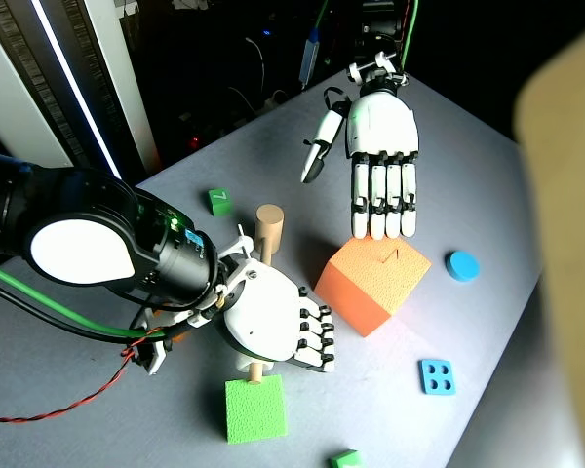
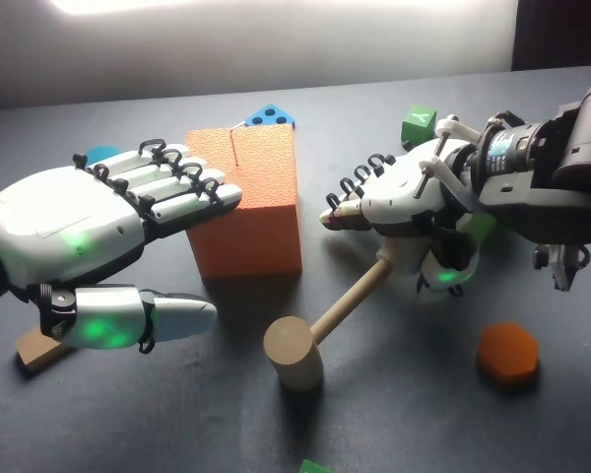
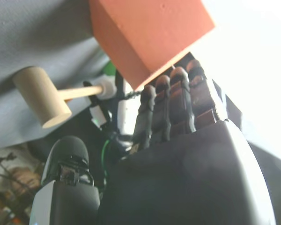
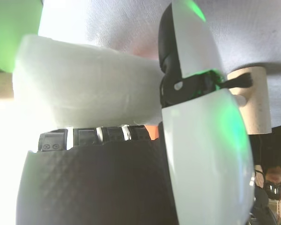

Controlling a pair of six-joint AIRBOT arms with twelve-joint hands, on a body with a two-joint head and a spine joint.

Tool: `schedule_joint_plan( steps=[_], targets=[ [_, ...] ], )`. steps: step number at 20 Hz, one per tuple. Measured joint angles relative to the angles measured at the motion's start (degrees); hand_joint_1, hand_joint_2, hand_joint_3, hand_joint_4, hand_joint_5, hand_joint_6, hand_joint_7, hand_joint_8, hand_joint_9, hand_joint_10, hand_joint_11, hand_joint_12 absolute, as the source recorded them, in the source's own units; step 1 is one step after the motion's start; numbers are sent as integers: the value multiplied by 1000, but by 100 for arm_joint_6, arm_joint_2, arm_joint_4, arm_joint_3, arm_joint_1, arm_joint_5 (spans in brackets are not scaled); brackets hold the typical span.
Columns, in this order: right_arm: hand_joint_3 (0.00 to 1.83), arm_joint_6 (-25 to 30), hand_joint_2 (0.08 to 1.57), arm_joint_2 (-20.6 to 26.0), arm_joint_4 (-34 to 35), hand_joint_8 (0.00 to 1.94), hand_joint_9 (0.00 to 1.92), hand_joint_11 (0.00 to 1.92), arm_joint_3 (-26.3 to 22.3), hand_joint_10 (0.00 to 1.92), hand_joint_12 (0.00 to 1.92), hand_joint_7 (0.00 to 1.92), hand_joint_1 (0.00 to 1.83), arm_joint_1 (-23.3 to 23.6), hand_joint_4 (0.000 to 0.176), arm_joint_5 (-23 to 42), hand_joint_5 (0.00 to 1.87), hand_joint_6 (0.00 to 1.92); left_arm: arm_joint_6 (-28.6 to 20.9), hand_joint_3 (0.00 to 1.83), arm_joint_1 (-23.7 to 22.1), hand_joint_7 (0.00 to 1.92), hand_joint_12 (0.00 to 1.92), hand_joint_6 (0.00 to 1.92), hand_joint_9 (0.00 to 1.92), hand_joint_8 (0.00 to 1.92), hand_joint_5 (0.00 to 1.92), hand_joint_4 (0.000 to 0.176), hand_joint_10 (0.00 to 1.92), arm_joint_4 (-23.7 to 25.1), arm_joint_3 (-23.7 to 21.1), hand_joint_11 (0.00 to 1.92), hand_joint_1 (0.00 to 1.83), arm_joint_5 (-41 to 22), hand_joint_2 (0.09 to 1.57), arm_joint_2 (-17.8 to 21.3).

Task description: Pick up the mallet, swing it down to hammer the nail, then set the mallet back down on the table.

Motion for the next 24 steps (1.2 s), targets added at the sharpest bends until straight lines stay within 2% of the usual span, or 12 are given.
schedule_joint_plan(
  steps=[14, 16, 20, 22, 24],
  targets=[
    [3, 39, 1019, -24, 2, 0, 0, 39, 42, 0, 38, 0, 1264, -63, 0, 68, 65, 11, -44, 0, 144, 129, 149, 1, 104, 1, 109, 0, 2, -181, 24, 0, 0, -79, 1220, -33],
    [0, 39, 1031, -24, 4, 0, 36, 1, 42, 3, 292, 63, 1248, -63, 0, 68, 118, 2, -101, 0, 151, 118, 203, 0, 104, 1, 106, 0, 0, -190, 37, 0, 0, -120, 1223, -61],
    [3, 50, 1054, -24, 0, 16, 284, 0, 42, 27, 770, 328, 1245, -63, 0, 122, 363, 20, -190, 0, 179, 101, 184, 1, 87, 1, 95, 0, 2, -197, 48, 0, 0, -140, 1219, -76],
    [3, 52, 1069, -24, -26, 22, 358, 0, 42, 37, 902, 415, 1258, -63, 0, 236, 422, 19, -208, 0, 179, 97, 174, 1, 86, 1, 92, 0, 1, -195, 48, 0, 0, -136, 1220, -83],
    [0, 59, 1053, -22, -39, 33, 544, 8, 42, 82, 1152, 570, 1282, -63, 0, 284, 516, 19, -208, 1, 179, 97, 174, 1, 92, 1, 91, 0, 0, -195, 48, 0, 0, -129, 1220, -83]
  ],
)
